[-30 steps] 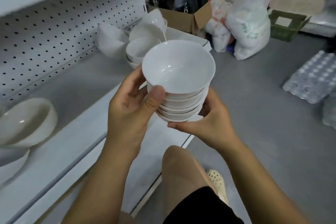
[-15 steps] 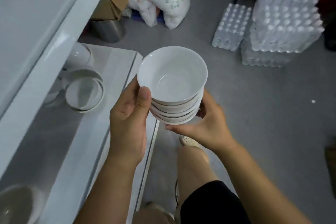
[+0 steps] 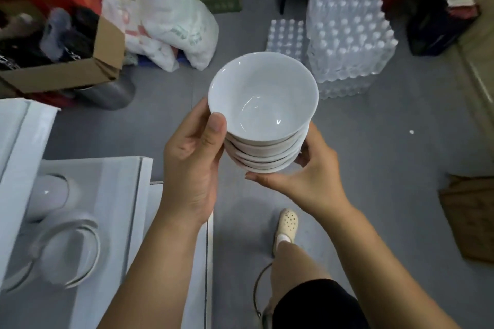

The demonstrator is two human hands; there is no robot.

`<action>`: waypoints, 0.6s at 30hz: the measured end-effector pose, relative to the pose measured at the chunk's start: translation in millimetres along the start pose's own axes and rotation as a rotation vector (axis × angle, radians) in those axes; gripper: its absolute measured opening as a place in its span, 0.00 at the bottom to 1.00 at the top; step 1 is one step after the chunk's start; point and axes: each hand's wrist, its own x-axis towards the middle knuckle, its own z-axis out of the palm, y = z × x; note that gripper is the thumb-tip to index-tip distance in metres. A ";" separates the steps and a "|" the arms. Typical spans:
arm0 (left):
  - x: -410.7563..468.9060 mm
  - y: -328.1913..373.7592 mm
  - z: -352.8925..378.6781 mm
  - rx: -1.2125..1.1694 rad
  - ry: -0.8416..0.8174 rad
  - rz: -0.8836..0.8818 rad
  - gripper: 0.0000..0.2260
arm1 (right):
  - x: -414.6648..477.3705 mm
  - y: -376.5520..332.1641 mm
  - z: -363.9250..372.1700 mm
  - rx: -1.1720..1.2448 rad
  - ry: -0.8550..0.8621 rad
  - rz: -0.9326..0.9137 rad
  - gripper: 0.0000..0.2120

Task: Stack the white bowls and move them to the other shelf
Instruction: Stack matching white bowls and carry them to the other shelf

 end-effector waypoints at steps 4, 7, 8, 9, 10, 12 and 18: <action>53.9 13.8 30.7 -0.029 0.031 0.002 0.33 | 61.9 -14.3 -32.3 -0.005 -0.046 -0.020 0.51; 86.5 19.9 48.8 -0.041 0.022 0.021 0.33 | 96.2 -21.7 -50.3 -0.012 -0.045 -0.044 0.52; 96.1 21.8 55.1 -0.040 0.013 0.025 0.34 | 105.2 -23.4 -55.7 -0.017 -0.040 -0.045 0.52; 105.9 23.8 61.3 -0.040 0.008 0.026 0.35 | 114.1 -25.0 -60.9 -0.022 -0.034 -0.047 0.51; 115.7 25.7 66.7 -0.042 0.005 0.023 0.35 | 123.0 -26.3 -65.4 -0.026 -0.029 -0.050 0.51; 136.3 28.6 75.1 -0.047 -0.009 0.012 0.34 | 142.2 -27.3 -72.0 -0.038 -0.028 -0.053 0.50; 204.5 35.6 82.9 -0.077 0.001 0.009 0.34 | 212.4 -26.3 -73.0 -0.068 -0.034 -0.049 0.50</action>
